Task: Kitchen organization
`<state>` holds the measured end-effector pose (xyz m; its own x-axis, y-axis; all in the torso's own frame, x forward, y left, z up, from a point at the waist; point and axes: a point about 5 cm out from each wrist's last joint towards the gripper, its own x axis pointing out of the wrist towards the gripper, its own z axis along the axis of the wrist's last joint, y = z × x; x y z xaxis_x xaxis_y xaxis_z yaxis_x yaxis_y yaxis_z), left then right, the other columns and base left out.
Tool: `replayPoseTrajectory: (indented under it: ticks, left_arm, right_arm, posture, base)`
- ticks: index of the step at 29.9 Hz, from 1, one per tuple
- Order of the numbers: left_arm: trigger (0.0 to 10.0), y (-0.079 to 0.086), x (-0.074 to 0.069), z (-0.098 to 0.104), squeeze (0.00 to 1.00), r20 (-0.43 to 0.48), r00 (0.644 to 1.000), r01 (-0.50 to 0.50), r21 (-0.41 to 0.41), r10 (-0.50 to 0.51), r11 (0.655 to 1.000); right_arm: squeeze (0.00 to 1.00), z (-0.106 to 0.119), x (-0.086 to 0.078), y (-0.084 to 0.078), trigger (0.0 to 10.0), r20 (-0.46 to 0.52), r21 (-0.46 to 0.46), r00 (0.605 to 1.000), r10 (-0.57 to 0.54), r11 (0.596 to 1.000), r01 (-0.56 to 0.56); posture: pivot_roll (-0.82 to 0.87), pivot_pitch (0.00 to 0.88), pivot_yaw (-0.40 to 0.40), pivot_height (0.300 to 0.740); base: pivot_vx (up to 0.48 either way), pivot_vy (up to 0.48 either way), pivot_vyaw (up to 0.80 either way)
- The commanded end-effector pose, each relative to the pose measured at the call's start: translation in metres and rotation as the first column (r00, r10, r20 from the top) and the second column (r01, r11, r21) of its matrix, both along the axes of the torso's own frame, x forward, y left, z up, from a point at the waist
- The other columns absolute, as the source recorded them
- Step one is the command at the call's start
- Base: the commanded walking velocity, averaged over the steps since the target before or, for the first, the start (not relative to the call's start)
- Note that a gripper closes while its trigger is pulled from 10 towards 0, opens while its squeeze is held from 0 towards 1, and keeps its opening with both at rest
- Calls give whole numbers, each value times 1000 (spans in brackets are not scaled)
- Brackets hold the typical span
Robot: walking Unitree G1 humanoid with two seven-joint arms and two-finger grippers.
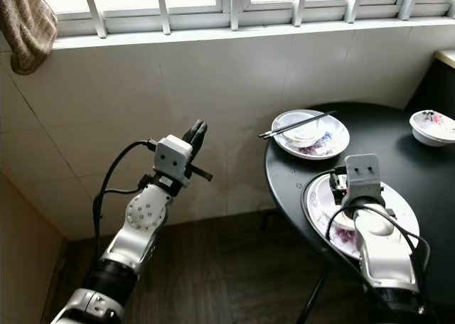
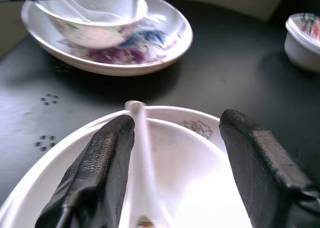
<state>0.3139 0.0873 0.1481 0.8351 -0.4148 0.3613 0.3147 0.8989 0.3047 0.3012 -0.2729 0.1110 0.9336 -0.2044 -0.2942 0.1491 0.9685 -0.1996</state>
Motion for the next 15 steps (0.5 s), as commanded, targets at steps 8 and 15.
replayPoseTrajectory:
  ticks: [8, 15]
  left_arm:
    - [10000, 2, 3, 2, 0, 1, 1000, -12, 15, 12, 1000]
    - [10000, 2, 3, 3, 0, 2, 1000, -14, 18, 14, 1000]
  right_arm:
    - [0, -4, 14, -12, 10000, -43, 142, 998, 38, 989, -31]
    - [0, -7, 18, -5, 10000, -42, 177, 997, 69, 982, -61]
  posture:
    - [82, 0, -53, 740]
    - [85, 0, -53, 740]
  base:
    - [0, 0, 0]
    - [0, 0, 0]
